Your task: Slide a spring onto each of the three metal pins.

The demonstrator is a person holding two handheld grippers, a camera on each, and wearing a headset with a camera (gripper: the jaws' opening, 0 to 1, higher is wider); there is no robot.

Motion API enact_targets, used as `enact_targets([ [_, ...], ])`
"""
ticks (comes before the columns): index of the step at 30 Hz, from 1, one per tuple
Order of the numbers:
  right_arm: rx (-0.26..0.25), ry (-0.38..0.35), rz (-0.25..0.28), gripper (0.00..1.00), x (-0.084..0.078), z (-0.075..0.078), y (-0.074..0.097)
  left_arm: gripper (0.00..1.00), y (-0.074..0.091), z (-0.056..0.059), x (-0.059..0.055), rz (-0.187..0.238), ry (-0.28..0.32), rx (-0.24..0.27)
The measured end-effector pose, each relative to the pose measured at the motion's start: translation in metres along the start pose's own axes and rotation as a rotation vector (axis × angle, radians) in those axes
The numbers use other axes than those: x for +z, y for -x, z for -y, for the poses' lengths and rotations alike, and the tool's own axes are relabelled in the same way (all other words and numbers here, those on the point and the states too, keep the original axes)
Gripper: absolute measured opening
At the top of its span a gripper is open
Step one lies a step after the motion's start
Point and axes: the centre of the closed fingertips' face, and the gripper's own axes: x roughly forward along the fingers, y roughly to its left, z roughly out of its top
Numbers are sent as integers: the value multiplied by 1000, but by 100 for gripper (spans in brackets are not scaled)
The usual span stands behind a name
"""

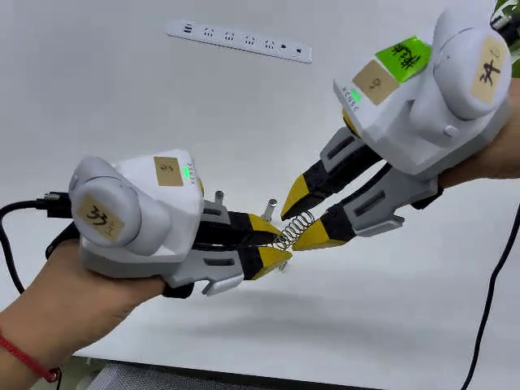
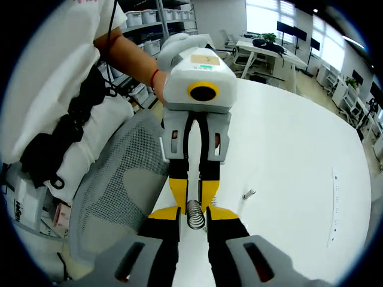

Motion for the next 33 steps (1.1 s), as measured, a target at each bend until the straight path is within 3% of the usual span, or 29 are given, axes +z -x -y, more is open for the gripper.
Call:
enact_targets([
  [7, 17, 16, -20, 12, 0, 1, -1, 10, 1, -1, 1, 19, 6, 3],
  [26, 29, 7, -48, 12, 4, 2, -3, 11, 6, -3, 0, 51, 1, 23],
  [33, 23, 7, -57, 12, 6, 7, -1, 18, 19, -12, -8, 51, 20, 73],
])
